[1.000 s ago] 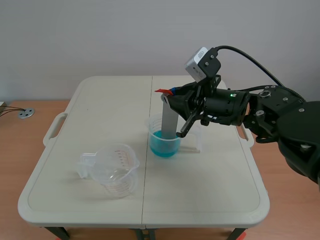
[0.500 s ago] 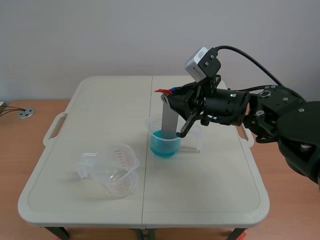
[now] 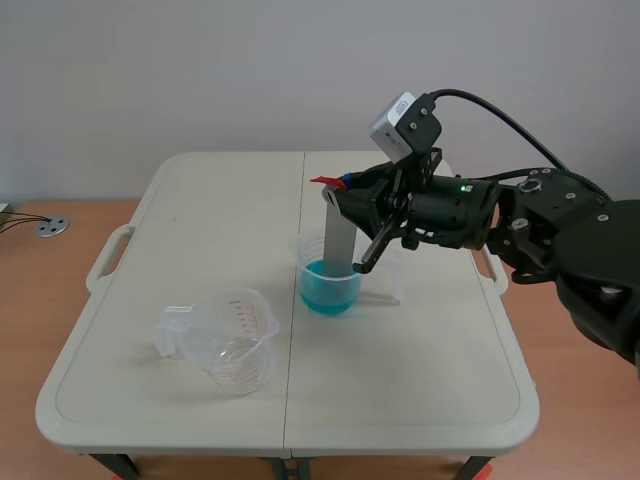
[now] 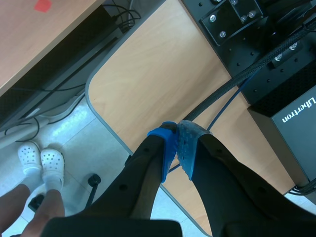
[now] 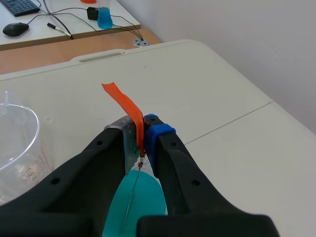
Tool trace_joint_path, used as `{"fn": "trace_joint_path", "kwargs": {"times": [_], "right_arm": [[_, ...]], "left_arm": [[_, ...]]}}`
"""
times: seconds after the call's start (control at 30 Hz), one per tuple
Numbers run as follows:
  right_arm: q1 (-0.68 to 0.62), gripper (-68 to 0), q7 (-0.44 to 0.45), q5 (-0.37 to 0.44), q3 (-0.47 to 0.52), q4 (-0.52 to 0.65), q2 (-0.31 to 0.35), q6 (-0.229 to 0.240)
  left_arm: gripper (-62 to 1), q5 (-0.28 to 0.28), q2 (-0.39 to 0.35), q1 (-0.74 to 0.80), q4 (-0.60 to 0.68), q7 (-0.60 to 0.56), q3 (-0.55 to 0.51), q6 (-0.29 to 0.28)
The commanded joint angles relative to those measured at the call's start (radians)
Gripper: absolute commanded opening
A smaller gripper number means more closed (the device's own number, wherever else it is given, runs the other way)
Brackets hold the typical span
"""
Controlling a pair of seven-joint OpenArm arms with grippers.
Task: Hold the metal plate by the orange handle, dip it into the blue solution, take it out and point at it, then put the plate back in the beaker on the left.
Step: 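Hold the plate still in the solution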
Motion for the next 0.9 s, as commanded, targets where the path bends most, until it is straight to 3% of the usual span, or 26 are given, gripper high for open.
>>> {"fn": "trace_joint_path", "kwargs": {"times": [0.0, 0.5, 0.6, 0.87], "right_arm": [[0.028, -66.2, 0.011, 0.008, 0.000, 0.003, 0.006, 0.001], [0.026, -66.2, 0.032, 0.008, 0.010, 0.004, 0.014, 0.039], [0.026, -66.2, 0.038, 0.008, 0.023, 0.008, 0.020, 0.071], [0.026, -66.2, 0.050, 0.011, 0.052, 0.048, 0.040, 0.072]], "left_arm": [[-59.0, -0.006, 0.006, 0.003, 0.006, -0.010, -0.003, -0.003], [-59.0, -0.006, 0.006, 0.003, 0.006, -0.010, -0.003, -0.003], [-59.0, -0.006, 0.006, 0.003, 0.006, -0.010, -0.003, -0.003], [-59.0, -0.006, 0.005, -0.003, 0.006, -0.011, -0.003, -0.003]]}}
